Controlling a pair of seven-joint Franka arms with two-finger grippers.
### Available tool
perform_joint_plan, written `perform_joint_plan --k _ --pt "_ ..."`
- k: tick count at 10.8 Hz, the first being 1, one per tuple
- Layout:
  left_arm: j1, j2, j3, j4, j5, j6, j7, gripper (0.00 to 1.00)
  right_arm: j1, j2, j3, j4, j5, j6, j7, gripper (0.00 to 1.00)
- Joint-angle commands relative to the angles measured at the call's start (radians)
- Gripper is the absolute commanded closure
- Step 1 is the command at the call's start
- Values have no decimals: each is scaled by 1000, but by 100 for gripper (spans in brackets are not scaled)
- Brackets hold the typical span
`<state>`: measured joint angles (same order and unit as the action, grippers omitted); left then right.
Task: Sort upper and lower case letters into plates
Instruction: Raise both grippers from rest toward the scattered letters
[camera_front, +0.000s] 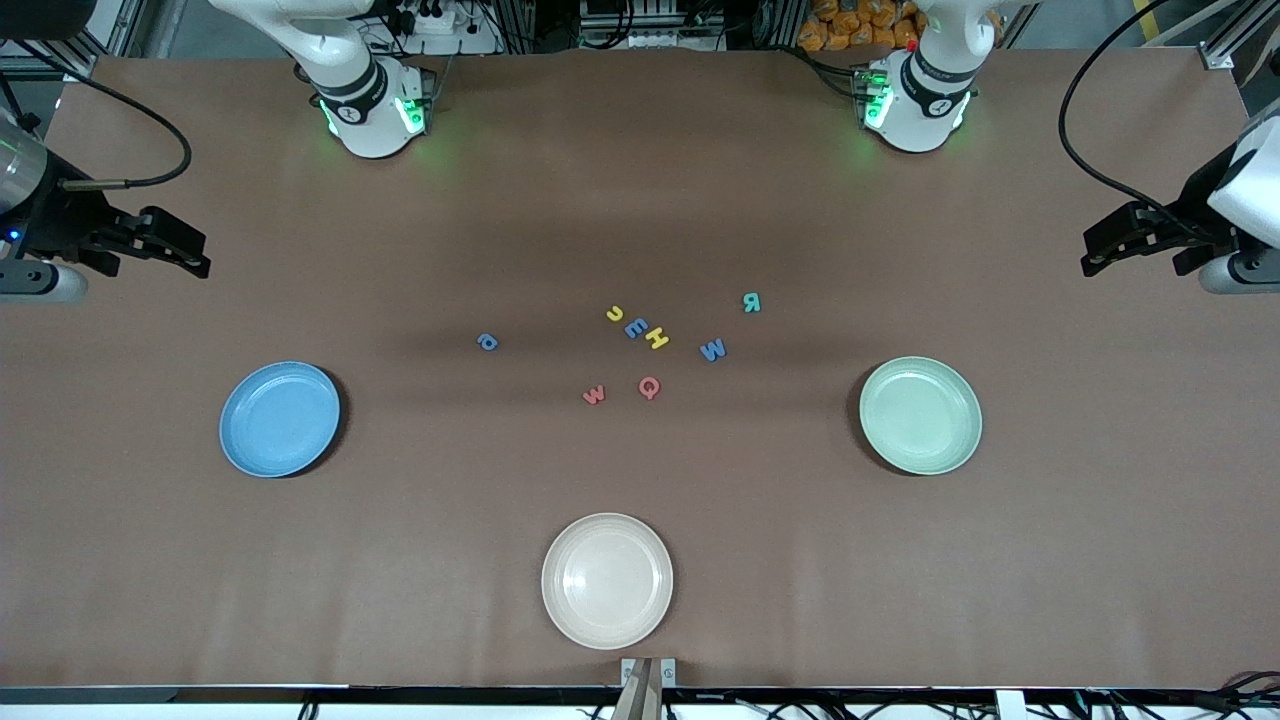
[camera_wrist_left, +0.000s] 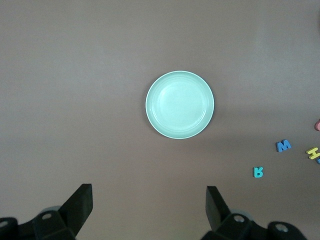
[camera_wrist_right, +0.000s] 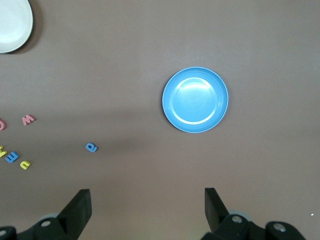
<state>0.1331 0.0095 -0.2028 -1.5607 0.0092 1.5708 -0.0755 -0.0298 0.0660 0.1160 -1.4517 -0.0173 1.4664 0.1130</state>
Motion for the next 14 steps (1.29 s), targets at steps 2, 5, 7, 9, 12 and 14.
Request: perform_joint_plan --k 2,5,7,9,12,14 --pt "5 -5 -3 11 12 -14 7 0 2 -21 -3 -32 -9 23 -9 0" --pt "6 13 3 16 9 -14 20 0 2 -22 -4 -39 -9 23 -7 0" --pt "-4 26 -4 -22 0 -14 23 0 8 -15 -3 -58 -9 20 -7 0" --pt "-4 17 -13 -117 -96 30 8 0 31 -9 -2 -93 -9 28 0 0" --pt "-4 1 -105 -237 -100 130 -111 0 62 -8 -1 -171 -6 99 54 0" --pt "-6 26 -188 -271 -84 182 -261 0 141 0 -1 -249 -7 187 198 0"
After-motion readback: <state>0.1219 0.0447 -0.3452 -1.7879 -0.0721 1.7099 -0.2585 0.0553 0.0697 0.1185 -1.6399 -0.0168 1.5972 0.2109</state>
